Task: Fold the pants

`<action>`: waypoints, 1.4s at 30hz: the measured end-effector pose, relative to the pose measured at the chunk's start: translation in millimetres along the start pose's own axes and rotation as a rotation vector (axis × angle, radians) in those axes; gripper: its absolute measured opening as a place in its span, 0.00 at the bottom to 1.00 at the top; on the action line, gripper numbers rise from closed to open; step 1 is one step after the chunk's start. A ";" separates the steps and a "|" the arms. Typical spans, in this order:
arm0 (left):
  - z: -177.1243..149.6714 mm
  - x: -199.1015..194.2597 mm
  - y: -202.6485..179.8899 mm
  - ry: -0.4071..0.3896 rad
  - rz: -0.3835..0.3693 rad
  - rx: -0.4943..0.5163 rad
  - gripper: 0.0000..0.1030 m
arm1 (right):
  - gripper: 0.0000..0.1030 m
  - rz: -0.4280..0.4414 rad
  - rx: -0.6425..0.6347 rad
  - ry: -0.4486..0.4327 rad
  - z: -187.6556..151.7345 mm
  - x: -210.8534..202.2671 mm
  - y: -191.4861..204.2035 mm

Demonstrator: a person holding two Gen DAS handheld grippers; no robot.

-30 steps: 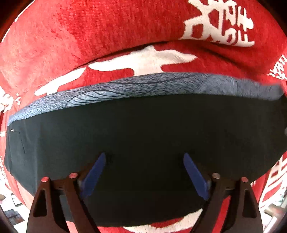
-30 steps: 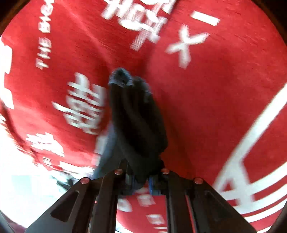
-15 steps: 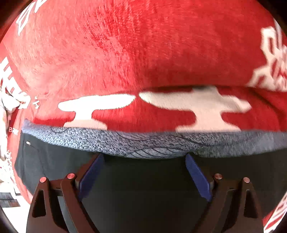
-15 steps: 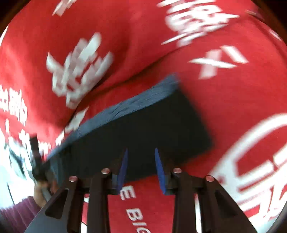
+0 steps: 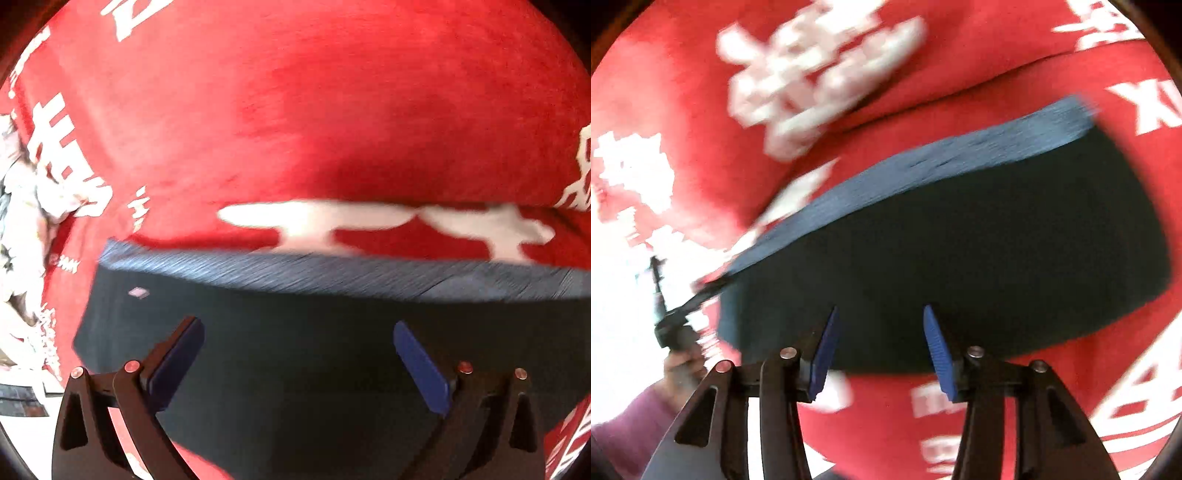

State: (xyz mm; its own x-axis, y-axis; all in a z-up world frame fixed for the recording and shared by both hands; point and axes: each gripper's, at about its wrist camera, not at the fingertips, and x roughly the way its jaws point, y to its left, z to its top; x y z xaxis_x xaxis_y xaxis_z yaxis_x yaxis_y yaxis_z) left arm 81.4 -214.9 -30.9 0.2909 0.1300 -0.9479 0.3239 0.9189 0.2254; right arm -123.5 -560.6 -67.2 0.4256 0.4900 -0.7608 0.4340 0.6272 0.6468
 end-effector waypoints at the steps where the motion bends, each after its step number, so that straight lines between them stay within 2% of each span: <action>1: -7.7 3.0 11.3 0.006 0.006 -0.005 1.00 | 0.56 0.060 -0.010 0.031 -9.3 8.1 12.5; 6: -30.9 9.8 79.6 0.006 0.018 -0.009 1.00 | 0.57 0.336 0.043 0.214 -69.1 93.6 82.2; 7: -33.3 5.6 87.2 -0.003 0.021 -0.002 1.00 | 0.57 0.361 0.063 0.229 -76.2 108.9 91.3; 9: -35.6 14.9 118.3 -0.015 0.041 0.012 1.00 | 0.57 0.417 0.120 0.238 -94.2 145.5 111.5; 12: -37.9 28.5 157.5 -0.025 0.061 0.021 1.00 | 0.57 0.448 0.212 0.194 -106.2 188.1 125.7; 15: -50.9 55.8 194.0 0.031 0.073 0.012 1.00 | 0.57 0.418 0.259 0.170 -110.6 209.7 128.2; 17: -59.3 65.2 215.5 0.020 -0.049 -0.058 1.00 | 0.57 0.424 0.283 0.165 -113.8 210.7 126.6; 18: -61.1 68.1 221.1 0.026 -0.084 -0.085 1.00 | 0.57 0.418 0.278 0.160 -113.7 208.6 127.2; 22: -62.4 72.3 223.6 0.009 -0.126 -0.099 1.00 | 0.57 0.403 0.268 0.142 -104.9 207.4 133.4; 23: -62.5 73.0 224.9 0.008 -0.136 -0.097 1.00 | 0.54 0.396 0.281 0.140 -99.9 210.0 133.5; 24: -62.4 73.5 227.3 0.012 -0.147 -0.098 1.00 | 0.44 0.378 0.289 0.143 -98.0 223.0 139.7; 25: -61.9 74.5 229.8 0.017 -0.151 -0.094 1.00 | 0.08 0.335 0.297 0.153 -93.5 225.1 139.3; 26: -63.4 74.6 229.4 0.020 -0.152 -0.087 1.00 | 0.09 0.293 0.286 0.153 -88.7 221.6 142.8; 28: -67.9 75.0 231.7 0.015 -0.163 -0.065 1.00 | 0.08 0.282 0.205 0.123 -88.5 205.2 158.4; 31: -71.0 80.4 234.1 0.001 -0.182 -0.048 1.00 | 0.08 0.185 0.110 0.136 -98.1 201.9 164.9; 32: -70.8 79.5 233.3 0.002 -0.180 -0.045 1.00 | 0.09 0.126 0.101 0.154 -102.6 210.0 158.7; 33: -70.3 76.3 231.6 0.009 -0.169 -0.041 1.00 | 0.09 0.112 0.108 0.162 -104.6 214.0 152.7; 34: -69.5 72.6 229.5 0.024 -0.151 -0.037 1.00 | 0.08 0.142 0.140 0.153 -106.4 213.5 145.3; 35: -69.5 68.4 227.0 0.040 -0.134 -0.031 1.00 | 0.14 0.152 0.156 0.158 -107.2 210.7 143.0; 37: -72.2 53.9 219.0 0.039 -0.134 -0.012 1.00 | 0.15 0.107 0.115 0.181 -107.0 198.1 145.9; 39: -75.5 36.1 206.1 0.005 -0.159 0.014 1.00 | 0.17 0.061 0.050 0.195 -104.7 184.4 152.0; 42: -82.7 8.4 159.6 -0.043 -0.232 0.089 1.00 | 0.19 -0.050 -0.089 0.134 -92.8 151.8 163.4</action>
State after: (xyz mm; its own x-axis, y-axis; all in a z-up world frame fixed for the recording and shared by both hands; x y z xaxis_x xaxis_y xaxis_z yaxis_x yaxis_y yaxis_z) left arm 61.0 -36.4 -21.5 0.2373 -0.0980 -0.9665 0.4642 0.8854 0.0242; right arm -61.7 -327.6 -82.1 0.2927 0.5297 -0.7961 0.3776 0.7009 0.6051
